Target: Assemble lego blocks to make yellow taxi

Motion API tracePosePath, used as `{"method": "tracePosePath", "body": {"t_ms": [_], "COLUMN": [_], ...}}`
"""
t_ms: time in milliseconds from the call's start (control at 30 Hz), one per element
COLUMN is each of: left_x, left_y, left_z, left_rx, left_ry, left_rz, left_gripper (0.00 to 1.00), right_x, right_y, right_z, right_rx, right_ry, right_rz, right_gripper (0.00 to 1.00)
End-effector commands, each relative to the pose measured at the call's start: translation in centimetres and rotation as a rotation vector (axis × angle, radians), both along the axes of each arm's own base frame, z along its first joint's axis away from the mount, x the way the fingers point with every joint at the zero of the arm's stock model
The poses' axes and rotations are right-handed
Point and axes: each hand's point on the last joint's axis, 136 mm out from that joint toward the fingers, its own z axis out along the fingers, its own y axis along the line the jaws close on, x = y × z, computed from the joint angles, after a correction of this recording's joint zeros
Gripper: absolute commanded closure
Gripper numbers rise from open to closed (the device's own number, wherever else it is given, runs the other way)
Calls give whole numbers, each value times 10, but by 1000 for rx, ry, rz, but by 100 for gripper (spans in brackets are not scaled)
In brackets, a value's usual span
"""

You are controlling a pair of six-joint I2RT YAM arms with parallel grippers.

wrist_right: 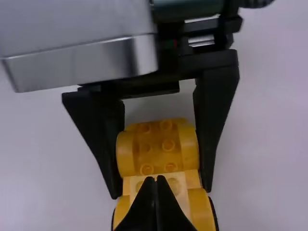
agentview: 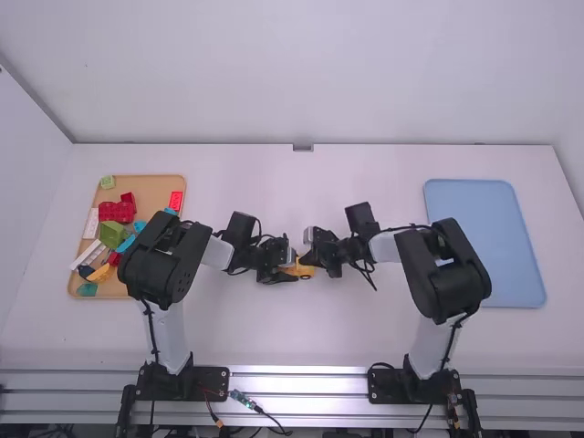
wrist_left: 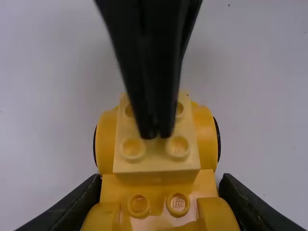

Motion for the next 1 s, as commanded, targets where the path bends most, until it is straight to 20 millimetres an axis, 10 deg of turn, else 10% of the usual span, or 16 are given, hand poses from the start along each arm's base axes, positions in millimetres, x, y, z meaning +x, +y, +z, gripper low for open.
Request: {"method": "tracePosePath", "body": {"t_ms": [0,300,667,867,967], "left_x": [-5,-5,-5,-5,-2], "left_y": [5,5,6,6,8], "left_z": [-13,-13,-14,-14,-17], "left_rx": [35,36,39,37,58], "left_ry": [20,25,52,76,97], "left_rz": [11,11,33,47,86], "left_gripper": [78,74,59,45,40], "right_x": [-8,-6,27,31,24], "right_y": [-13,-8,-46,-99,-130], "right_z": [-37,-31,56,51,40], "right_rx": [-144,-170,-249,-541,-726], "right_ry": [53,29,-108,-77,-13], "right_rz": [-39,-29,-184,-388,-509], "right_gripper": [100,100,100,60,1]}}
